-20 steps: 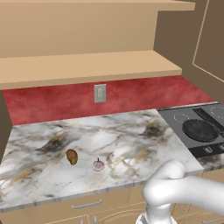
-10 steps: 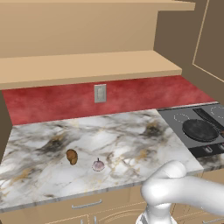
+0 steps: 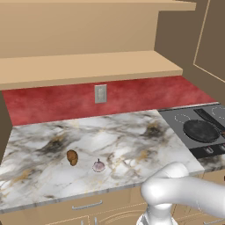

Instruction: Pick the pan from the cabinet and place it on the stove. Then turn on the stove burner for the pan.

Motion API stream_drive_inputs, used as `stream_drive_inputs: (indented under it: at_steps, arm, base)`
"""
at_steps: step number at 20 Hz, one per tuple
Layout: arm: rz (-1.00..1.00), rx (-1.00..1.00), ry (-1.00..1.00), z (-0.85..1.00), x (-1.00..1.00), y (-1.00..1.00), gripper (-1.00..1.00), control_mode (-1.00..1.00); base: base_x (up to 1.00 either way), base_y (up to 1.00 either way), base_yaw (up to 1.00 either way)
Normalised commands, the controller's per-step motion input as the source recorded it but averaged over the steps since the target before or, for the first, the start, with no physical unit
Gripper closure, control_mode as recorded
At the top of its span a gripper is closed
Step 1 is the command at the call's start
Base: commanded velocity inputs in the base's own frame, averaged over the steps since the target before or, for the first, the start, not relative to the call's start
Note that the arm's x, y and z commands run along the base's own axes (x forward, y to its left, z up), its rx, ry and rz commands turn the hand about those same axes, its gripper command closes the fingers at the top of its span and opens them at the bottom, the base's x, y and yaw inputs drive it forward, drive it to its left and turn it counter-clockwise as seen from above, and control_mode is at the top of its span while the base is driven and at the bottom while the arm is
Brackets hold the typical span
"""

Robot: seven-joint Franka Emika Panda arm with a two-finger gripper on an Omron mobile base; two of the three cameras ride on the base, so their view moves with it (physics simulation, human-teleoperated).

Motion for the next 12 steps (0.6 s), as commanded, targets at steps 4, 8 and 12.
stream_drive_inputs:
  at_steps: [4, 8, 12]
  arm:
    - [0.24, -0.11, -0.01, 0.00, 0.00, 0.30, -1.00, -1.00]
    - [0.31, -0.08, -0.05, 0.00, 0.00, 0.18, -1.00, -1.00]
    - [0.36, -0.09, -0.04, 0.00, 0.00, 0.17, -1.00, -1.00]
  base:
    - [0.00, 0.00, 0.00]
    - [0.00, 0.00, 0.00]
    - [0.00, 0.00, 0.00]
